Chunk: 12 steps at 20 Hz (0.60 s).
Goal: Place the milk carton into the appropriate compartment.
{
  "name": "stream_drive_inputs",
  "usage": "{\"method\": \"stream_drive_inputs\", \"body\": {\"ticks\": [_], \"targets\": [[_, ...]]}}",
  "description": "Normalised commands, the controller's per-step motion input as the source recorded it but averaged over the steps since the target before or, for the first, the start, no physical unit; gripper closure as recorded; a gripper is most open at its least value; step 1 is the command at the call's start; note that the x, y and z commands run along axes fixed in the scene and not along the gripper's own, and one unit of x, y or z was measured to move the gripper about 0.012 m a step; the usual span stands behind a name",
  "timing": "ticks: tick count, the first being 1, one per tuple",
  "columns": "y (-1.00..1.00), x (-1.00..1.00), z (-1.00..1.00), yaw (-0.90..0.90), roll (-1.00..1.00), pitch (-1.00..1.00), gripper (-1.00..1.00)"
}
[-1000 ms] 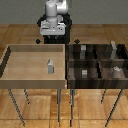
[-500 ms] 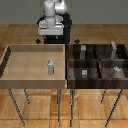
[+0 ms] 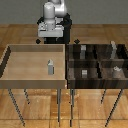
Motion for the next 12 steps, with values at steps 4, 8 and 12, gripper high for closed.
{"method": "stream_drive_inputs", "body": {"ticks": [4,8,12], "targets": [[0.00,1.00,0.00,0.00,0.00,0.00,-1.00],[0.00,0.75,0.00,0.00,0.00,0.00,-1.00],[0.00,0.50,0.00,0.00,0.00,0.00,-1.00]]}}
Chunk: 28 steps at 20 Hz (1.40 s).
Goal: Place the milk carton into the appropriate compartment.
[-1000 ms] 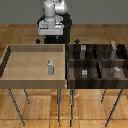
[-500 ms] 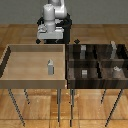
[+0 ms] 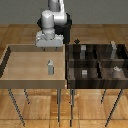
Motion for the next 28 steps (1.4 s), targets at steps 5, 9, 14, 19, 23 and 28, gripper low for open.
{"method": "stream_drive_inputs", "body": {"ticks": [5,9,14,19,23,28], "targets": [[0.00,0.40,0.00,0.00,0.00,0.00,-1.00],[0.00,0.50,0.00,0.00,0.00,0.00,-1.00],[0.20,0.00,-0.20,0.00,0.00,0.00,-1.00],[0.00,0.00,-0.80,0.00,0.00,0.00,-1.00],[0.00,0.00,-1.00,0.00,0.00,0.00,1.00],[0.00,0.00,0.00,0.00,0.00,0.00,1.00]]}}
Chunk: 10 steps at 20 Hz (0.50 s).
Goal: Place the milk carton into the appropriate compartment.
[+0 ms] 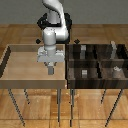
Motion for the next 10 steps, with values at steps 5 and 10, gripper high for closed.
{"method": "stream_drive_inputs", "body": {"ticks": [5,10], "targets": [[0.00,0.00,0.20,0.00,0.00,0.00,1.00],[0.00,0.00,0.80,0.00,0.00,0.00,1.00]]}}
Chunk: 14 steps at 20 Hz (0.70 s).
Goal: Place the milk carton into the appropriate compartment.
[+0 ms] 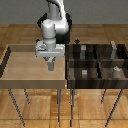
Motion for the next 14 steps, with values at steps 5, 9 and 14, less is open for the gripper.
{"method": "stream_drive_inputs", "body": {"ticks": [5,9,14], "targets": [[0.00,0.00,1.00,0.00,0.00,0.00,1.00],[0.00,0.00,1.00,0.00,0.00,0.00,1.00],[0.00,-0.20,0.60,0.00,0.00,0.00,1.00]]}}
